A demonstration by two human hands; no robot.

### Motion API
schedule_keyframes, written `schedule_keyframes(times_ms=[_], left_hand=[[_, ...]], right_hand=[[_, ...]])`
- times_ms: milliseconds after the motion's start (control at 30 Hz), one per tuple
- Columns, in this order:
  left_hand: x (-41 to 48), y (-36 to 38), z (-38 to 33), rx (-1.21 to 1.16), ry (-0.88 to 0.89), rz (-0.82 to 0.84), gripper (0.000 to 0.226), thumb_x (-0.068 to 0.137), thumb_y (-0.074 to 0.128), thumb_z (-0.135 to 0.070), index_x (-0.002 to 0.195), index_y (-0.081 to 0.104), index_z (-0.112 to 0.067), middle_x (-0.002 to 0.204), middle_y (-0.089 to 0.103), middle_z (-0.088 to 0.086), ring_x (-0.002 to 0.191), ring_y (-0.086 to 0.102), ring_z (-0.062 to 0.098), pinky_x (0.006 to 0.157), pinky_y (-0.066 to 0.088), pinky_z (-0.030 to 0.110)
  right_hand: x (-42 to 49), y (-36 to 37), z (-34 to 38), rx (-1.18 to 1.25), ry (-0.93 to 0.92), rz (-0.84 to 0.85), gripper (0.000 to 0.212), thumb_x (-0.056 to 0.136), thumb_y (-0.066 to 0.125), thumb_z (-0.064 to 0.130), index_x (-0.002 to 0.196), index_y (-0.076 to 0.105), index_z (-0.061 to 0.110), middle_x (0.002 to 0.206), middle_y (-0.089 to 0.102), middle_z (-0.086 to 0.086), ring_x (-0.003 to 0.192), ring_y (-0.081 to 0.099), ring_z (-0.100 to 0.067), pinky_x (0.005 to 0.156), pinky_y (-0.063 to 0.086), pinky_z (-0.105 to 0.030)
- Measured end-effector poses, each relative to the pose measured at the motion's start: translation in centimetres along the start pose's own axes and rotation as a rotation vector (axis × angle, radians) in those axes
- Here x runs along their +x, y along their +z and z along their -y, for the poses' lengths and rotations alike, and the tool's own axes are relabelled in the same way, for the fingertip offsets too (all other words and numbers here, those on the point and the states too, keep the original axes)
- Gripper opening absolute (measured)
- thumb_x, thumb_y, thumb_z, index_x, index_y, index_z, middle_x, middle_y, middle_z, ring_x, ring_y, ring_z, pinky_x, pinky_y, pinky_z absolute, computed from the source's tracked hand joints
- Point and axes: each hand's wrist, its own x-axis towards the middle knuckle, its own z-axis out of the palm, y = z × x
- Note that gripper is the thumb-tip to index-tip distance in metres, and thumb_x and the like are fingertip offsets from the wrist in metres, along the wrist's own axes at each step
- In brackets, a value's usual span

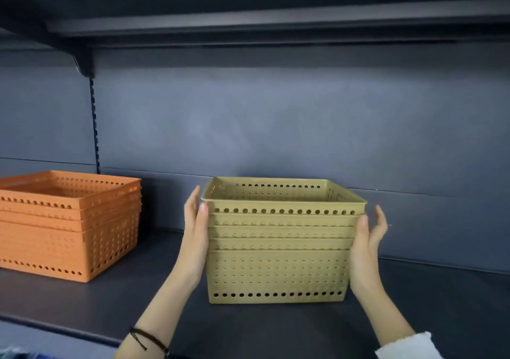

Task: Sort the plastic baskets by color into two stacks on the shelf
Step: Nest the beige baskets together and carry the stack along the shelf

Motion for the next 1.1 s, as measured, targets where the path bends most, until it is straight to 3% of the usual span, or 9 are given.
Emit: schedule_keyframes(times_ms=[133,267,367,467,700,800,867,933,1100], left_hand=[[-2.7,0.4,2.9,-0.032,-0.084,0.024,0.085,0.070,0.041,-0.085,0.142,0.033,-0.041,0.144,0.044,-0.015,0.130,0.044,0.002,0.110,0.033,0.040],[-4.1,0.3,3.6,-0.046,-0.130,0.044,0.088,0.064,0.049,-0.084,0.142,0.029,-0.049,0.138,0.047,-0.029,0.122,0.046,-0.010,0.105,0.035,0.030],[-4.8,0.3,3.7,-0.027,-0.146,0.063,0.080,0.069,0.052,-0.075,0.141,0.026,-0.053,0.132,0.050,-0.035,0.117,0.047,-0.016,0.099,0.036,0.025],[-5.5,0.3,3.5,-0.010,-0.161,0.057,0.079,0.070,0.051,-0.071,0.142,0.024,-0.052,0.136,0.047,-0.032,0.118,0.046,-0.015,0.095,0.037,0.021],[-9.7,2.0,2.1,0.042,-0.113,-0.047,0.071,0.080,0.046,-0.067,0.143,0.030,-0.040,0.130,0.049,-0.028,0.111,0.048,-0.019,0.096,0.036,0.020],[-12.2,2.6,0.8,0.070,-0.128,-0.093,0.075,0.079,0.044,-0.069,0.145,0.029,-0.037,0.134,0.050,-0.021,0.119,0.048,-0.007,0.101,0.036,0.027],[-13.9,2.9,0.0,0.061,-0.170,-0.134,0.087,0.074,0.047,-0.077,0.147,0.026,-0.035,0.139,0.049,-0.014,0.124,0.048,0.005,0.102,0.037,0.033],[-15.5,3.3,-1.1,0.069,-0.213,-0.184,0.089,0.068,0.048,-0.081,0.141,0.038,-0.030,0.132,0.056,-0.009,0.119,0.052,0.011,0.098,0.041,0.038],[-18.7,4.3,-4.3,0.039,-0.224,-0.246,0.053,0.079,0.046,-0.070,0.114,0.057,-0.031,0.115,0.066,-0.006,0.107,0.060,0.015,0.091,0.046,0.045]], right_hand=[[0.2,-0.8,-1.0,0.121,0.363,0.118,0.074,0.080,0.022,0.079,0.125,0.056,0.030,0.120,0.063,0.003,0.108,0.057,-0.015,0.091,0.042,-0.037],[-0.5,-0.9,-0.7,0.179,0.491,0.206,0.066,0.088,0.013,0.071,0.101,0.066,0.032,0.099,0.068,0.004,0.094,0.061,-0.015,0.079,0.047,-0.036],[-1.0,-0.9,-0.2,0.183,0.491,0.219,0.067,0.089,0.012,0.070,0.102,0.066,0.033,0.099,0.068,0.005,0.093,0.062,-0.014,0.074,0.048,-0.034],[-1.7,-1.4,0.2,0.151,0.477,0.218,0.068,0.087,0.013,0.073,0.111,0.064,0.034,0.105,0.066,0.005,0.099,0.060,-0.014,0.090,0.045,-0.039],[-4.8,-5.5,1.5,0.112,0.428,0.264,0.052,0.089,0.013,0.069,0.105,0.057,0.046,0.103,0.062,0.019,0.098,0.055,0.000,0.097,0.037,-0.033],[-6.4,-8.2,2.0,0.109,0.416,0.332,0.051,0.083,0.017,0.077,0.112,0.052,0.053,0.106,0.060,0.023,0.099,0.053,0.001,0.089,0.038,-0.029],[-7.2,-10.0,2.4,0.105,0.323,0.362,0.065,0.074,0.027,0.085,0.129,0.044,0.054,0.124,0.057,0.022,0.113,0.053,0.000,0.084,0.041,-0.023],[-7.9,-11.3,3.1,0.067,0.173,0.384,0.065,0.083,0.032,0.075,0.141,0.033,0.047,0.127,0.056,0.026,0.115,0.053,0.009,0.081,0.045,-0.013],[-8.9,-13.3,4.7,0.128,0.069,0.406,0.060,0.081,0.040,0.053,0.140,0.034,0.040,0.105,0.062,0.043,0.099,0.057,0.021,0.070,0.045,0.001]])
